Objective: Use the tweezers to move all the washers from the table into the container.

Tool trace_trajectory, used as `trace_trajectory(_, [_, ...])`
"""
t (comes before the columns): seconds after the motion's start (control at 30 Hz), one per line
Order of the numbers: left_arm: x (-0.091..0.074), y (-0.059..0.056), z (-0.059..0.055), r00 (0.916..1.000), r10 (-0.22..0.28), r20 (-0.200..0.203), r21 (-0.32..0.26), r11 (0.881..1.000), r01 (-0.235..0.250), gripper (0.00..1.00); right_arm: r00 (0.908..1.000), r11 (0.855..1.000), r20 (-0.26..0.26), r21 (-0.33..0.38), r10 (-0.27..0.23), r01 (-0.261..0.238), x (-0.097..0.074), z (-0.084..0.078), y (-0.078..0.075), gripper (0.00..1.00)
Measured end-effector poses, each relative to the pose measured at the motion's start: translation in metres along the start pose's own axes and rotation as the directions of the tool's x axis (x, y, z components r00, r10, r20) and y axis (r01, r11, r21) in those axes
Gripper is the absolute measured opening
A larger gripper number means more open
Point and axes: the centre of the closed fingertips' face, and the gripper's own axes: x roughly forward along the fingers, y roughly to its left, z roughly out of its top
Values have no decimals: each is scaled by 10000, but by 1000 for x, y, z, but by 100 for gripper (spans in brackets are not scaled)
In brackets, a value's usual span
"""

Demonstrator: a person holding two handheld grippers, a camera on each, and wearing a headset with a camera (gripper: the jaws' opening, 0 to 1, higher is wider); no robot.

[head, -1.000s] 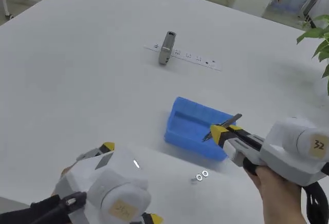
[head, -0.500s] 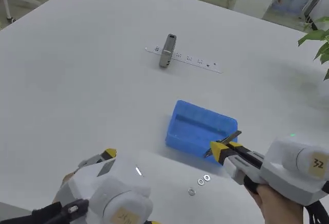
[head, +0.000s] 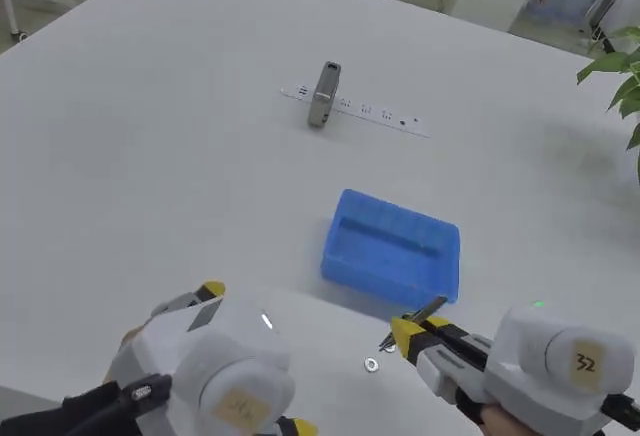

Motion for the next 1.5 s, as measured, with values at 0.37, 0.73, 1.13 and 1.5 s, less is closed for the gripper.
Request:
trace_trajectory(0.37, [0, 0, -1, 10000, 19, -42, 26, 10000, -19, 97, 9997, 9994, -261, -334, 35, -44, 6, -12, 3, 4])
trace_trajectory(0.73, [0, 0, -1, 10000, -17, -54, 21, 10000, 18, 97, 9998, 9978, -208, -666, -29, 15, 10, -16, 5, 4])
trace_trajectory(1.13, [0, -1, -2, 10000, -16, -98, 64, 10000, 16, 97, 9997, 9982, -217, -587, -125, 112, 10, -15, 3, 3])
trace_trajectory(1.5, [0, -1, -2, 9999, -14, -99, 64, 10000, 15, 96, 9997, 9985, 231, -546, 78, -65, 1, 17, 4, 3])
